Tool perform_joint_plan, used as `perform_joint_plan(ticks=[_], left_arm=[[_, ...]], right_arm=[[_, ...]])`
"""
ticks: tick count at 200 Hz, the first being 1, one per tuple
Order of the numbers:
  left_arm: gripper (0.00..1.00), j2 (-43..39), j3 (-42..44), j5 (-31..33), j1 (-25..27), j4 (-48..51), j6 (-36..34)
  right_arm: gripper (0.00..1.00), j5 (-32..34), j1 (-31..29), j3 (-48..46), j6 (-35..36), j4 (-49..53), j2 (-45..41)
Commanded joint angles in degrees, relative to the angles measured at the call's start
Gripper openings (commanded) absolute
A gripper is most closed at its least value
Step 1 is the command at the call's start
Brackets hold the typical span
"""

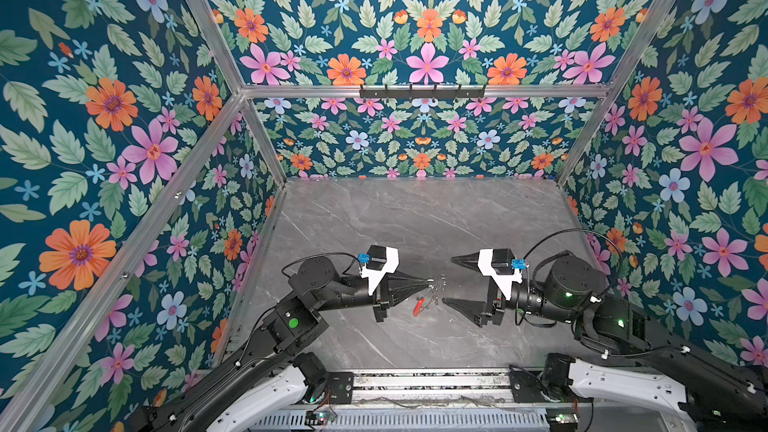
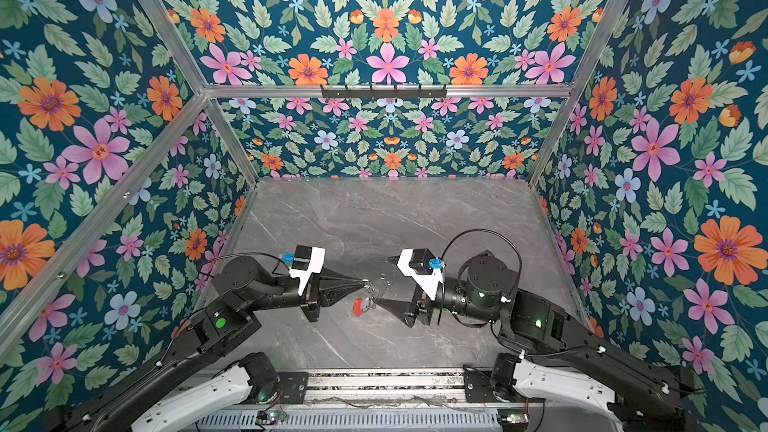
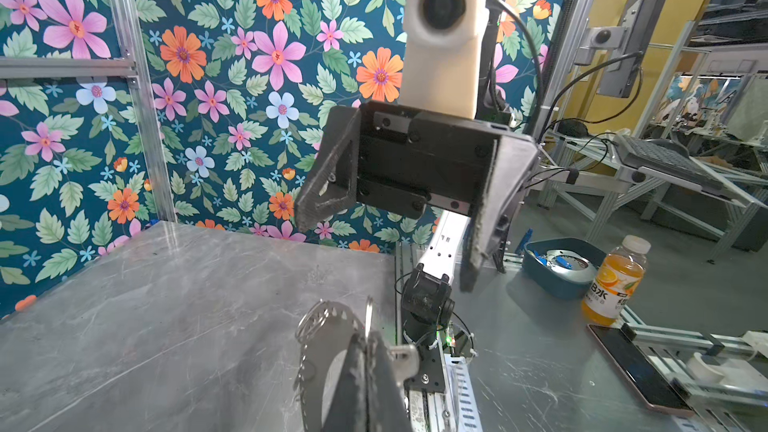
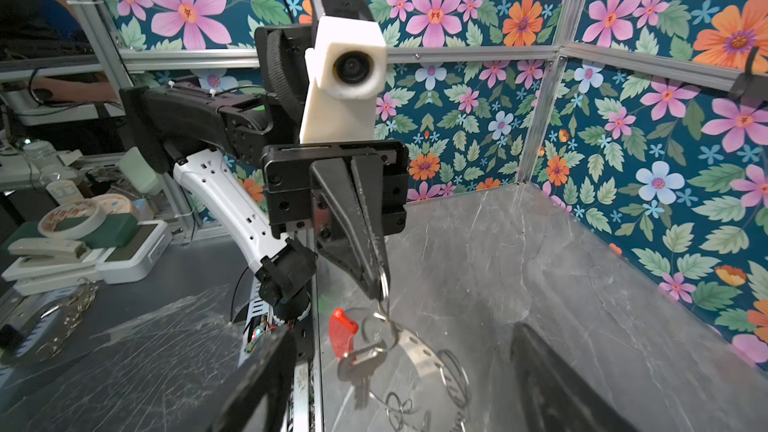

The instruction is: Remove the keys from the keyring

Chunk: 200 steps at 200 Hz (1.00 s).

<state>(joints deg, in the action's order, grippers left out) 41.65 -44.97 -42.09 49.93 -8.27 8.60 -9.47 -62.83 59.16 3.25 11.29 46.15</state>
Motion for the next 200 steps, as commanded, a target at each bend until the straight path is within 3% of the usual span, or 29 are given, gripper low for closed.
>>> perform_joint_plan(ticks=[1, 7, 30, 46, 58, 77, 85, 169, 200], left_arm=[[0.00, -0.47, 0.13, -1.24, 0.01, -4.63, -0.85], [0.00, -0.59, 0.14, -1.24, 0.01, -4.64, -1.00], [0.00, -1.58, 0.86, 0.36, -0.01, -5.48, -0.76], [0.00, -2.48, 2.28, 2.53, 0.01, -7.92, 0.45], [0.00, -2.96, 3.31, 4.14, -0.01, -9.52, 1.27], [0.00, -3.82, 4.63, 6.34, -0.01, -12.21, 2.57], [0.00, -4.22, 5.32, 7.14, 0.07, -13.78, 3.24], [0.00, -4.82, 9.48, 7.39, 0.00, -22.83, 5.77], [0.00, -5.09, 9.88, 7.47, 0.01, -23.27, 5.90]], right_arm=[[0.91, 3.01, -0.10, -1.36, -1.27, -6.61, -0.55], [0.99, 3.67, -0.07, -2.00, -1.39, -7.25, -0.94], [0.99, 6.12, -0.10, -3.90, -2.41, -8.88, -2.83], [0.99, 3.39, -0.06, -4.29, -2.70, -8.33, -3.15], [0.88, 0.87, -0.07, -2.81, -2.86, -6.01, -2.16], [0.56, -3.84, -0.10, 0.28, -2.01, -2.25, 0.35], [0.49, -5.00, -0.05, 0.65, -2.47, -2.37, 1.18], [0.46, -9.83, -0.09, 4.19, -2.37, -4.33, 6.66], [0.37, -11.08, 0.64, 5.86, -2.74, -3.49, 8.54]])
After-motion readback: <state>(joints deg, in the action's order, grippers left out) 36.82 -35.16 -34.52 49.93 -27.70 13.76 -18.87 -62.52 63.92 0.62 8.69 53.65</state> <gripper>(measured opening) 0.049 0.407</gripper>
